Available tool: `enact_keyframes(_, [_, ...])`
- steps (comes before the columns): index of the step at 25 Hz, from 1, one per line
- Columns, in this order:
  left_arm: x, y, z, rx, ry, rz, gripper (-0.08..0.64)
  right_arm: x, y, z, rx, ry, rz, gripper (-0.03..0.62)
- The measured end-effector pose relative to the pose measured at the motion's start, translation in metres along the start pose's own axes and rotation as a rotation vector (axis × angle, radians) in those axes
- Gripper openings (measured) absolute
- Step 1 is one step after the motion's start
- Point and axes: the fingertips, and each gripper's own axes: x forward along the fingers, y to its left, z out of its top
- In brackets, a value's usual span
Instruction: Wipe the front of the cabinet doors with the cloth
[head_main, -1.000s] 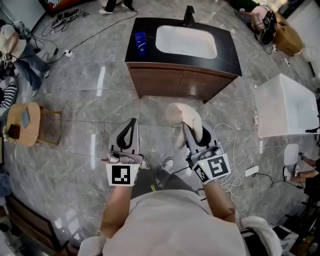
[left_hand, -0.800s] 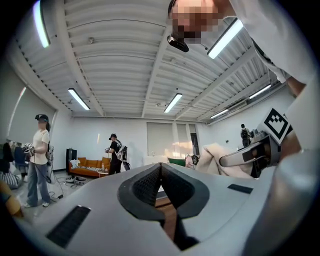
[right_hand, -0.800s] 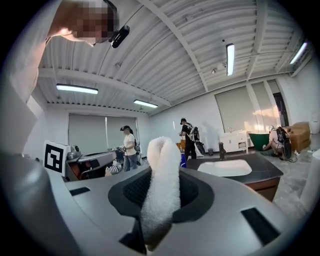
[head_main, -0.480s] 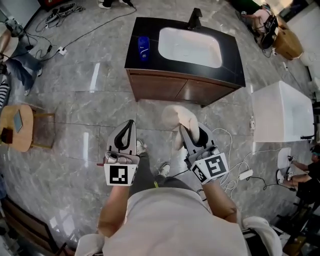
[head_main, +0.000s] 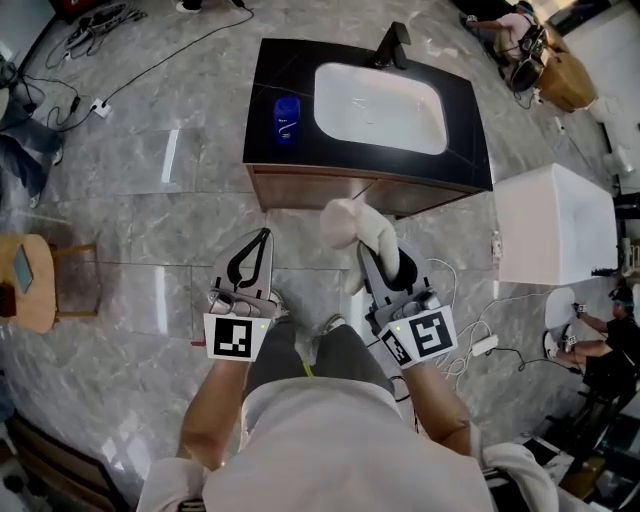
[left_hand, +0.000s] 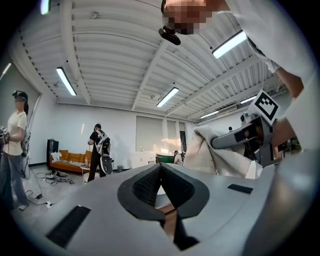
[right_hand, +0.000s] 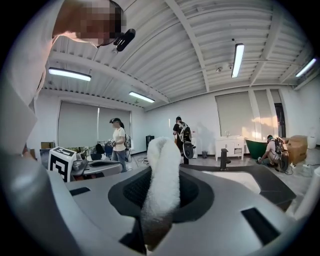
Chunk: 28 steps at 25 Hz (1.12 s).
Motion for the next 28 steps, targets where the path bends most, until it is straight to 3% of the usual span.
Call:
enact_keyframes(4, [0.034,0.010,-0.047,0.016,0.042,0.026,0.017,0.039,-0.026,-0.046,-0.002,0.002,0.038,0.107])
enact_keyframes(10, [0.073,0.029,-0.158,0.059,0.091,0.095,0.017,0.109,-0.060,-0.144,-0.038,-0.007,0.100,0.107])
enact_keyframes(18, [0.079,0.035,-0.271,0.060,0.084,0.162,0.017,0.152,-0.076,-0.248,-0.042,-0.015,0.185,0.107])
enact_keyframes(28, [0.089,0.051,-0.374,0.133,0.009,0.174,0.017,0.219,-0.053,-0.333,-0.024,-0.133,0.327,0.107])
